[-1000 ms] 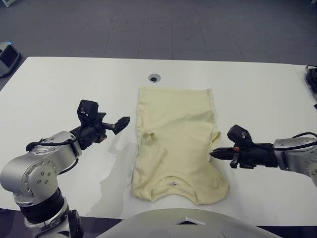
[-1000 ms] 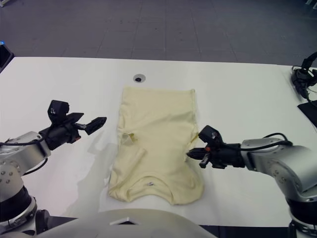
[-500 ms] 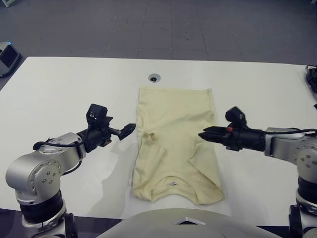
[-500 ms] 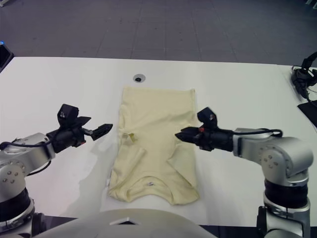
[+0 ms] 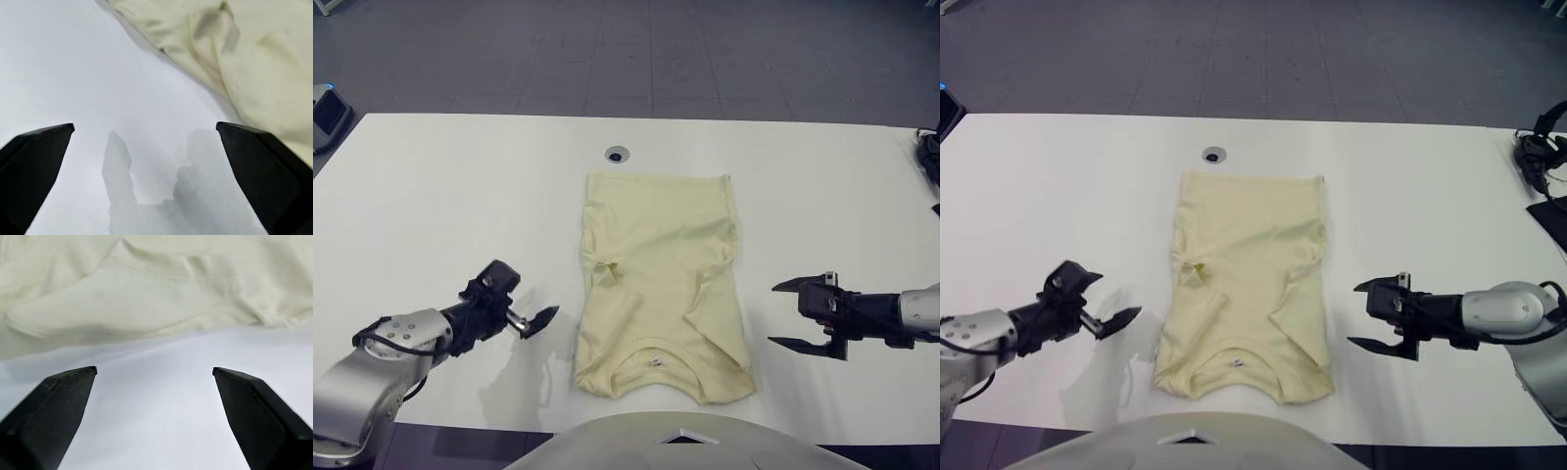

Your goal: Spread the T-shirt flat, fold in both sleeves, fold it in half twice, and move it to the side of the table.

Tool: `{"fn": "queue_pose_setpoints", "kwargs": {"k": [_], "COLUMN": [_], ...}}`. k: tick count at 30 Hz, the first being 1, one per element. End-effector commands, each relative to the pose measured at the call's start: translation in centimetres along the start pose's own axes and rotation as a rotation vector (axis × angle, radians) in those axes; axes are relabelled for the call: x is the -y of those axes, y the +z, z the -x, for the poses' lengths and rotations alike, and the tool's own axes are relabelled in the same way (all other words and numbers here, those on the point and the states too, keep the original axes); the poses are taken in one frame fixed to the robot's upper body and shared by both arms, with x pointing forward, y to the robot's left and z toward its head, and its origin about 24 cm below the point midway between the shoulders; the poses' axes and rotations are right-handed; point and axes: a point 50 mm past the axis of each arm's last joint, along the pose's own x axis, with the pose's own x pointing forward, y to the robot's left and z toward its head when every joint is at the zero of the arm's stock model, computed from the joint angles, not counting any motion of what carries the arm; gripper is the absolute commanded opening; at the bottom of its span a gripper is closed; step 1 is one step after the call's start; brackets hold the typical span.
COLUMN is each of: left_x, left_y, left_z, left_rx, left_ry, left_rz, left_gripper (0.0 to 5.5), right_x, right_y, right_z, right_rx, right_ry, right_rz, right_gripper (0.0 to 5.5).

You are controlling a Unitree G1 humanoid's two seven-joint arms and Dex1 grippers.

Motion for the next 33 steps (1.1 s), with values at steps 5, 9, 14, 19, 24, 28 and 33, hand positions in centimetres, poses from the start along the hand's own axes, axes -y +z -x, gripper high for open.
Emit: {"fn": "queue_pose_setpoints", "kwargs": {"k": [5,9,14,19,24,28,33], "left_x": [5.8,8.3,7.9,7.9,8.0,7.9,8.0], "left_y": [-3.0,-4.5,-4.3,-4.3,-4.4,-4.4,-4.1], "left_z": [0.4,-0.3,-1.6,-2.0,-2.3,-2.3,-2.2], "left_rx": [-0.016,0.002,0.035,0.040,0.041,0.041,0.049], "left_ry": [-0.221,-0.303,-0.290,-0.279,-0.281,-0.282,-0.285], "left_rz": [-0.504,-0.583,-0.638,-0.652,-0.664,-0.671,-0.668], "left_gripper": [5.40,4.88,4.00,3.15,2.31,1.55,0.65], "right_x": [-5.7,-5.6,-6.0,-6.0,-6.3,-6.3,-5.6], "right_y": [-3.7,-2.0,-0.8,-1.2,-1.2,-1.2,-0.5], "right_z": [-1.4,-3.5,-5.0,-5.2,-5.2,-5.0,-4.4], "right_rx": [0.016,0.114,0.156,0.139,0.144,0.151,0.197], "right_ry": [0.214,0.138,0.127,0.120,0.127,0.117,0.123], "right_rz": [0.156,0.150,0.130,0.124,0.129,0.135,0.156], "right_gripper": [5.37,5.19,4.52,3.79,3.09,2.44,1.65]}}
